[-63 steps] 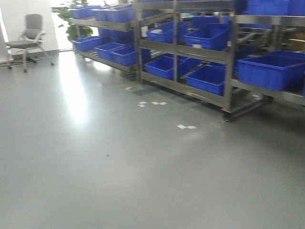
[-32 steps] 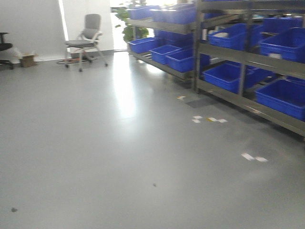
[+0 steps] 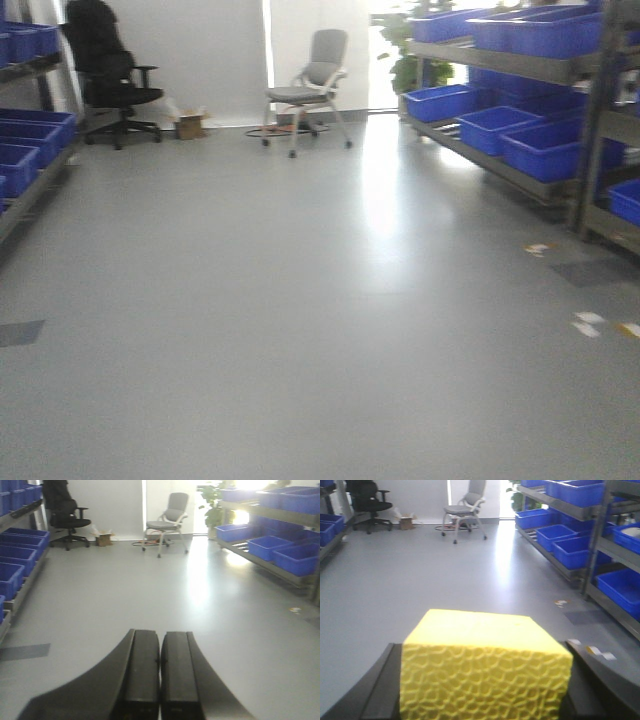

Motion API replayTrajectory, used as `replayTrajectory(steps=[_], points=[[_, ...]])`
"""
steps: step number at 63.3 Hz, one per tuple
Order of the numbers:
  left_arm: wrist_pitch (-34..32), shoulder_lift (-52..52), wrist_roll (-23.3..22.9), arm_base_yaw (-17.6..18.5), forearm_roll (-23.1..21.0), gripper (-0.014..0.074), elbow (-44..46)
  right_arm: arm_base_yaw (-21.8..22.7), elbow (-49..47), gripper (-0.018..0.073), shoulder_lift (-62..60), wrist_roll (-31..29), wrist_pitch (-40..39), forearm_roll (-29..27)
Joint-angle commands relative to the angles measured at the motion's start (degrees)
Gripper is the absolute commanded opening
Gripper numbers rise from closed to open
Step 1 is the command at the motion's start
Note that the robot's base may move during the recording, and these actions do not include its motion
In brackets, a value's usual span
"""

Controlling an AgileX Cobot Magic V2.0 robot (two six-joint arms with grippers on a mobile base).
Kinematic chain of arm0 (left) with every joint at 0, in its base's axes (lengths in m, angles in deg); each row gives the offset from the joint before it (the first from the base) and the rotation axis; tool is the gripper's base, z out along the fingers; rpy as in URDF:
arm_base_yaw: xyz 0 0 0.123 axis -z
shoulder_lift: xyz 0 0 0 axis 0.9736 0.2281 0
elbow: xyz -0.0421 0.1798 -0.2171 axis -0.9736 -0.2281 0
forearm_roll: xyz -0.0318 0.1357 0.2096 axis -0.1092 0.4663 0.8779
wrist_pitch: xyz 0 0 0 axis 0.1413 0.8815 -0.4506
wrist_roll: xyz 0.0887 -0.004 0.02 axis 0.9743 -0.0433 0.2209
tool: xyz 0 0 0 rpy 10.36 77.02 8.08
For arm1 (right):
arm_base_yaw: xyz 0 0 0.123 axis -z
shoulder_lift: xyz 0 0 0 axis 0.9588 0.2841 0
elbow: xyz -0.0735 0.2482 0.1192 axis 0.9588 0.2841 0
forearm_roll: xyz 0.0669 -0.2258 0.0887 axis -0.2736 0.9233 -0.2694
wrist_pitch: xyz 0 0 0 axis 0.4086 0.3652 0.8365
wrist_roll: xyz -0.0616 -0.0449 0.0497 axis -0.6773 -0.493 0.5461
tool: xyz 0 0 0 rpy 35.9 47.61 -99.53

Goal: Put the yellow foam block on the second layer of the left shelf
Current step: 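Turn and drive the base up to the shelf of blue bins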

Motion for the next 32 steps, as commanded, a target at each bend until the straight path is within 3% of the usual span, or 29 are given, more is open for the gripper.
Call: replayTrajectory(steps=[1, 32], points=[[-5.11, -0.86, -0.22, -0.1, -0.56, 0.0137, -1.58, 0.29, -1.68, 0.0328, 1.24, -0.52, -4.97, 0.95], [-5.11, -0.86, -0.22, -0.1, -0.56, 0.0137, -1.58, 0.29, -1.68, 0.0328, 1.24, -0.52, -4.97, 0.95]])
